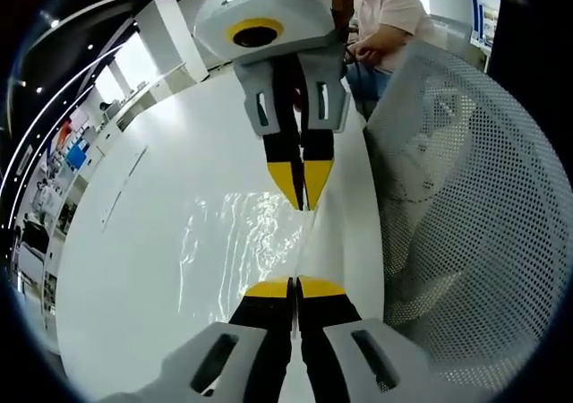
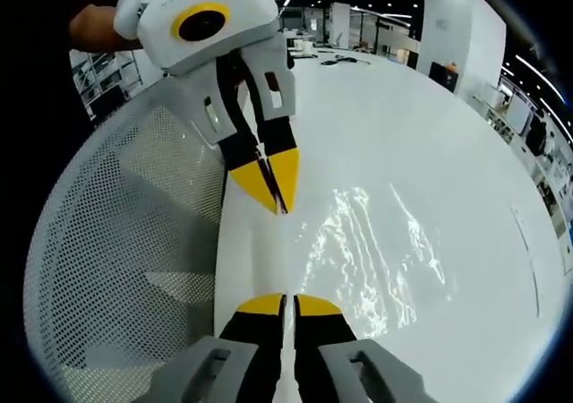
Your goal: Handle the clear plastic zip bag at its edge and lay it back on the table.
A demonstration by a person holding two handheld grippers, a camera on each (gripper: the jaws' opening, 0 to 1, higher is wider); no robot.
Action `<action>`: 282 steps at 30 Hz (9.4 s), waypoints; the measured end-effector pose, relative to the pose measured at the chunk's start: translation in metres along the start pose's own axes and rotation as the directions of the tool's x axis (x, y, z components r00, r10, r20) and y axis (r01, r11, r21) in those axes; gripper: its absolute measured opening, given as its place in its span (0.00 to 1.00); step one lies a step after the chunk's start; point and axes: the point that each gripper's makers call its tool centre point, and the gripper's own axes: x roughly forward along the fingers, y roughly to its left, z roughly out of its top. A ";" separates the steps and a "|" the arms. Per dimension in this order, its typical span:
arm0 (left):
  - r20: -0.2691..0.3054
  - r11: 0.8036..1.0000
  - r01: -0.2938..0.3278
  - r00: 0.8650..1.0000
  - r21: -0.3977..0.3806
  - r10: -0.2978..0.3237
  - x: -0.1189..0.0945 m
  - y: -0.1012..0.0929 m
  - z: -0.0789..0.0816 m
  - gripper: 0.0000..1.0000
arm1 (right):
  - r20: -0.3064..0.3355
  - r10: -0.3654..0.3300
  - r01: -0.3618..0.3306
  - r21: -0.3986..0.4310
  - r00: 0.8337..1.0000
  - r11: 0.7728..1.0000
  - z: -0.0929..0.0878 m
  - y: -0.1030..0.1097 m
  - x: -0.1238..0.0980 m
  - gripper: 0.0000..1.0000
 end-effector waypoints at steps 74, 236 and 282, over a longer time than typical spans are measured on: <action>0.002 0.989 -0.045 0.999 0.138 0.045 0.001 -0.003 0.016 0.00 | 0.024 -0.041 0.042 -0.024 0.999 0.999 0.027 -0.012 -0.010 0.00; -0.002 0.802 -0.326 0.927 -0.500 0.375 -0.061 0.049 -0.031 0.71 | 0.014 -0.543 0.543 0.008 0.840 0.840 0.015 -0.154 -0.021 0.00; 0.011 0.774 -0.344 0.911 -0.531 0.412 -0.079 0.048 -0.039 0.71 | -0.121 -0.527 0.532 0.018 0.842 0.846 -0.017 -0.173 -0.006 0.00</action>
